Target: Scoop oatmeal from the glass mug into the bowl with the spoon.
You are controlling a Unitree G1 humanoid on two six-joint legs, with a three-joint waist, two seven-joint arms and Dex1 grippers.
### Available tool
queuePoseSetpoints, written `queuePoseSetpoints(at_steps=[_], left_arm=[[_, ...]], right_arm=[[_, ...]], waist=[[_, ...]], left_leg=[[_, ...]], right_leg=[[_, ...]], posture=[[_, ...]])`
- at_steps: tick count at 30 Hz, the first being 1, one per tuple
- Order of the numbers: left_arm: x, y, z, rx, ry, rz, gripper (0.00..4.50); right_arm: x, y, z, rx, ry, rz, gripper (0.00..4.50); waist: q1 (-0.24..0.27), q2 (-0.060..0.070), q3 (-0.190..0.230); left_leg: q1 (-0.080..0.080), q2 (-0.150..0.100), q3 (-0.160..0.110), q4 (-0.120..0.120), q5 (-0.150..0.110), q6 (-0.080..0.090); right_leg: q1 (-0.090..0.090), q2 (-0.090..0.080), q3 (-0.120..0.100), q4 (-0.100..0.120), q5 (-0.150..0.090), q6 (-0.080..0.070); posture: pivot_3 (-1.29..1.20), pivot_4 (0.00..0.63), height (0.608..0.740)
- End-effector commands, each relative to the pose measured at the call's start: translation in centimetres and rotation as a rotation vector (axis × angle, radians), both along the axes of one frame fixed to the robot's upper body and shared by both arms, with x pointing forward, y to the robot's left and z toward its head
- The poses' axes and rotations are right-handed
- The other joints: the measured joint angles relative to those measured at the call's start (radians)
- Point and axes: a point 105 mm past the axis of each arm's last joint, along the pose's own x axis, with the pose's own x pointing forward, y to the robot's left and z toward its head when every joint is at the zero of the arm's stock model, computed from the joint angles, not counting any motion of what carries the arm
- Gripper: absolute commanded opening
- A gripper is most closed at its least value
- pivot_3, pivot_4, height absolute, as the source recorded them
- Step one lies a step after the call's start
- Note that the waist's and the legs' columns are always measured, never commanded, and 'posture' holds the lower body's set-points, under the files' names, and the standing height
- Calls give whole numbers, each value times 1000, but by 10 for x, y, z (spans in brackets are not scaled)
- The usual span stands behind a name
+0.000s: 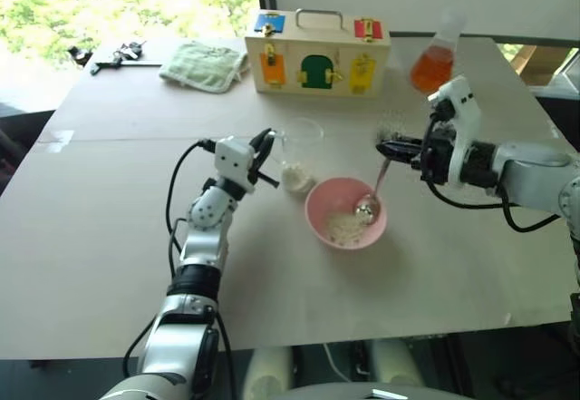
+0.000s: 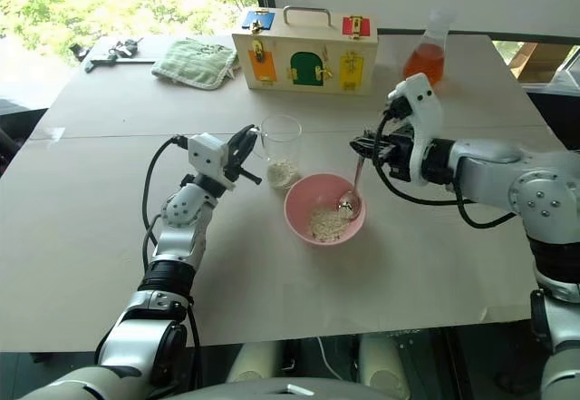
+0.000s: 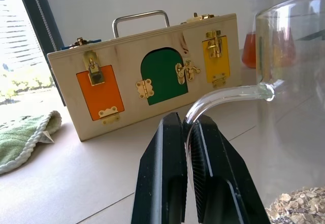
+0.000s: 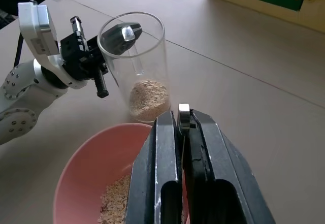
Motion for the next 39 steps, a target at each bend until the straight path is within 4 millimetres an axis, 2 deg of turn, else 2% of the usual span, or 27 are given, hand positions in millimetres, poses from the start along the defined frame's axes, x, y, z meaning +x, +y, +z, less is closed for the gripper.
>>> queuePoseSetpoints(at_steps=[1, 9, 14, 21, 27, 30, 33, 36, 39], left_arm=[[-2, -2, 11, 2, -59, -6, 26], [-2, -3, 12, 2, -62, -4, 26], [-2, -3, 12, 2, -63, -1, 26], [-1, -3, 12, 2, -61, -2, 26], [0, -3, 13, -1, -63, 1, 26], [0, -5, 12, 0, -64, -2, 26], [1, -4, 12, 1, -64, 2, 26], [1, -4, 13, 3, -66, 5, 26], [0, -2, 14, 6, -68, 10, 26]], right_arm=[[-16, 14, 20, -68, -164, 130, 0], [-31, 26, 29, -171, -294, 266, 0], [-33, 32, 35, -218, -341, 283, 0], [-9, 14, 40, 107, -101, 131, 0], [19, 4, 103, 533, -35, -15, 0], [29, 4, 120, 653, 4, -62, 0], [38, 11, 117, 654, 19, -102, 0], [48, 21, 103, 569, -15, -142, 0], [60, 32, 79, 510, -6, -171, 0]], waist=[[1, 0, 0], [8, 0, 0], [10, 0, 0], [13, 0, 0], [10, 1, 0], [11, 1, 0], [11, 1, 0], [10, 1, 0], [10, 1, 0]], left_leg=[[0, 0, 0, 0, 0, 0], [0, 0, -1, 2, 0, -1], [0, 0, -1, 3, 0, -1], [-1, 0, 0, 8, 1, -3], [0, 0, 1, 9, 1, -3], [0, 0, 1, 9, 2, -3], [-1, 0, 1, 8, 1, -3], [-1, 0, 1, 9, 1, -2], [-1, 0, 1, 8, 0, 0]], right_leg=[[0, 0, 0, 0, 0, 0], [0, 0, 0, 1, 0, 0], [0, 0, -1, 2, 0, 0], [5, -1, -5, 2, 0, 0], [5, 0, -5, 4, 0, 0], [5, 0, -5, 4, 0, 0], [5, 0, -5, 3, 0, 0], [5, 0, -4, 3, 0, 0], [5, 0, -4, 3, 0, 0]], posture=[[0, 150, 740], [0, 150, 740], [0, 150, 740], [0, 150, 740], [0, 150, 740], [0, 150, 740], [0, 150, 740], [0, 150, 740], [0, 150, 740]])
